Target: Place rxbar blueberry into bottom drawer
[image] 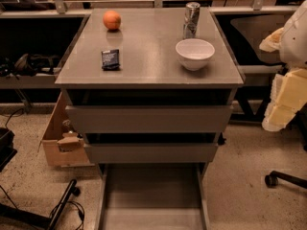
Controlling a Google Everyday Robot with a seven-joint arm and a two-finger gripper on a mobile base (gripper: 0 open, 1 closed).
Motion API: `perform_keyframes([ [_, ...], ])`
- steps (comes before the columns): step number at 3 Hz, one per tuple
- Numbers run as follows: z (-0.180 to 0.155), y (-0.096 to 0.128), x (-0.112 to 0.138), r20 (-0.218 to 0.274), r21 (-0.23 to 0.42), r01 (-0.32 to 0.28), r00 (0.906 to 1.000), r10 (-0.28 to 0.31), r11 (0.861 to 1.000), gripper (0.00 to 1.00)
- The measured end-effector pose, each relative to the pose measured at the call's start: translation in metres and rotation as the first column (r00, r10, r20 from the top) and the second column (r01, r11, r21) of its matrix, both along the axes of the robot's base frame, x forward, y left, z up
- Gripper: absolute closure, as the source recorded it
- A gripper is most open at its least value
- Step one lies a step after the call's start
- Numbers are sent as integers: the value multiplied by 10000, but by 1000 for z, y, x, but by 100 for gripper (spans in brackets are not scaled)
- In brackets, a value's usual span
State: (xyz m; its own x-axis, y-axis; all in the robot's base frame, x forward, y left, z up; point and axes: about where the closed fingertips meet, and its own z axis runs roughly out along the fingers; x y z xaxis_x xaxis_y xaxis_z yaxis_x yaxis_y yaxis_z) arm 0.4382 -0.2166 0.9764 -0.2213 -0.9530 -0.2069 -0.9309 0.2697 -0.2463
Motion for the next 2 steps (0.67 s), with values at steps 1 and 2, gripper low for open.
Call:
perform_keyframes([
  [1, 0, 0, 0, 0, 0, 0, 10000, 0, 10000, 0],
  [2, -2, 3, 8, 146, 134, -48, 9999, 46, 9999, 0],
])
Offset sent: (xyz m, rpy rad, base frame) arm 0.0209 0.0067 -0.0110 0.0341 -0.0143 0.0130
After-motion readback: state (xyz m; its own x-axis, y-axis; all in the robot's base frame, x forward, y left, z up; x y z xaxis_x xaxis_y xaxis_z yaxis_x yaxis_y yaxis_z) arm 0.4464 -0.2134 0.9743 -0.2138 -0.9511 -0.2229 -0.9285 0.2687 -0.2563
